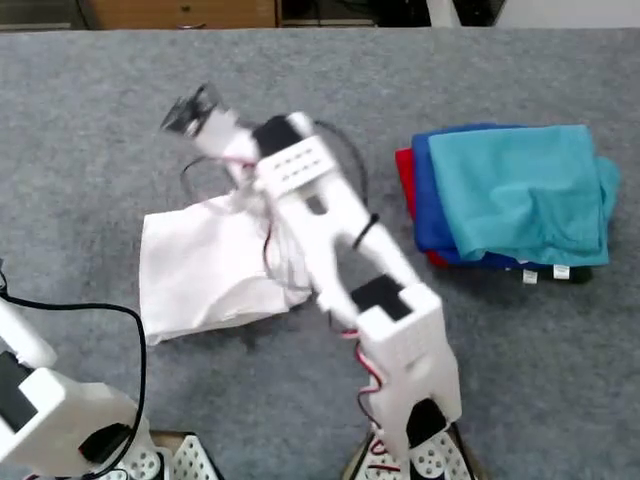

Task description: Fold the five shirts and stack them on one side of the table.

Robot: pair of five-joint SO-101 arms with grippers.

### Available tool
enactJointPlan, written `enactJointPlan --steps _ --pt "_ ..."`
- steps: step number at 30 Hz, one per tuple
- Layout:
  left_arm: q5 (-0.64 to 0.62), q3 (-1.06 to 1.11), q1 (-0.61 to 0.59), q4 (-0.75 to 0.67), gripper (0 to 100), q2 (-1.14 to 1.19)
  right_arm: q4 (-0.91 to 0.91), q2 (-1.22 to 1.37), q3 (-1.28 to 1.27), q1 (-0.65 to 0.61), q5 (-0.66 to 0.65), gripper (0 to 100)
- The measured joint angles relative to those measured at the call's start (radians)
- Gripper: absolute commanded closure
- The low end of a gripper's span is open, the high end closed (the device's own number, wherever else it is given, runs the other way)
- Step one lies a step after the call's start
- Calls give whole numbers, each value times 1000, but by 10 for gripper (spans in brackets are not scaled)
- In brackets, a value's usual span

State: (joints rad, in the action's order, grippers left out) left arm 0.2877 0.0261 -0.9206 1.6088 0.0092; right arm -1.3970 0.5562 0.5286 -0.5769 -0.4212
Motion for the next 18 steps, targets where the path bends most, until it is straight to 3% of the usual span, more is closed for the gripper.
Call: enactJointPlan --steps 9,18 --pt "69 3 0 -29 981 0 -37 135 153 123 0 997" --pt "89 3 0 -29 981 0 -344 132 497 68 0 997"
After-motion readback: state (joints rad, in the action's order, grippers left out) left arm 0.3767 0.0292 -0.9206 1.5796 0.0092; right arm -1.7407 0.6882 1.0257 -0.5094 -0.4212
